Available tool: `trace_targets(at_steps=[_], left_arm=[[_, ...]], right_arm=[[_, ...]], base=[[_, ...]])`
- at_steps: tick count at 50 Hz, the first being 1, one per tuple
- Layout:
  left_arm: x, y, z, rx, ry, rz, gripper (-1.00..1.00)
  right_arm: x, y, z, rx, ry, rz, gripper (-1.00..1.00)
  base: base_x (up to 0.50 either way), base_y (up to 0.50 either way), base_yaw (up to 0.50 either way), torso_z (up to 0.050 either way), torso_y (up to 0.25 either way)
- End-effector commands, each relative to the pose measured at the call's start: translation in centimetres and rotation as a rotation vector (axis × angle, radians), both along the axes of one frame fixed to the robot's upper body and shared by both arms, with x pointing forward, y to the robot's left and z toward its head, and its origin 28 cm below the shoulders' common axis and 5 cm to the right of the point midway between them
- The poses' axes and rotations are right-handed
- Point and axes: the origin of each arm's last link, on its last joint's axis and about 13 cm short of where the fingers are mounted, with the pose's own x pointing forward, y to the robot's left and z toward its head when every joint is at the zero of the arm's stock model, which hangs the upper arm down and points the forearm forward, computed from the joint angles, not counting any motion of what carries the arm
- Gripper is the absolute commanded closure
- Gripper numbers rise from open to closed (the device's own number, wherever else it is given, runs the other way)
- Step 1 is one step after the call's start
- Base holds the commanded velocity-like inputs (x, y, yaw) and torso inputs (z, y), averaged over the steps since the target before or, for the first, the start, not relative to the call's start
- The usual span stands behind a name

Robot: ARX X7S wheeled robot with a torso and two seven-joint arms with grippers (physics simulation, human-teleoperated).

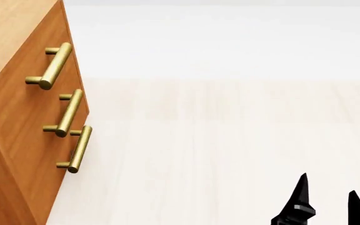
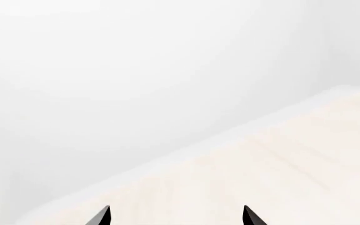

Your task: Put the bowl on top of the cabinet.

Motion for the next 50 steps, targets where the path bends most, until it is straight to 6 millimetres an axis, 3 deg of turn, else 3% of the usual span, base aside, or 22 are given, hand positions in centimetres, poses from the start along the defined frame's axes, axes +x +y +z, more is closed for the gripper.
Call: trace_targets(at_steps=[1,6,11,32,50], left_arm=[[-1.3,0.2,2.4,-0.077,0.078,0.039,1.00],[-1.6,0.3,2.9,-0.096,0.141,0.044,1.00],[-1.5,0.2,2.3,-0.115,0.212,0.002,1.00],[-1.8,1.4,2.6,-0.238,0.248,0.028,1.00],[-2.5,3.0,0.8,-0.250,0.285,0.088,1.00]], right_arm=[[0.3,-0.1,-0.1,0.004,0.011,-0.008,-1.00],[0.3,-0.2,-0.2,0.006,0.013,-0.009,-1.00],[0.7,-0.1,-0.4,0.003,0.022,-0.009,-1.00],[1.1,-0.2,-0.7,0.006,0.038,-0.018,-1.00],[0.8,0.1,-0.5,0.000,0.035,-0.003,-1.00]], base=[[0.00,0.00,0.00,0.000,0.000],[0.00,0.00,0.00,0.000,0.002],[0.00,0.00,0.00,0.000,0.000],[0.00,0.00,0.00,0.000,0.000],[0.00,0.00,0.00,0.000,0.001]])
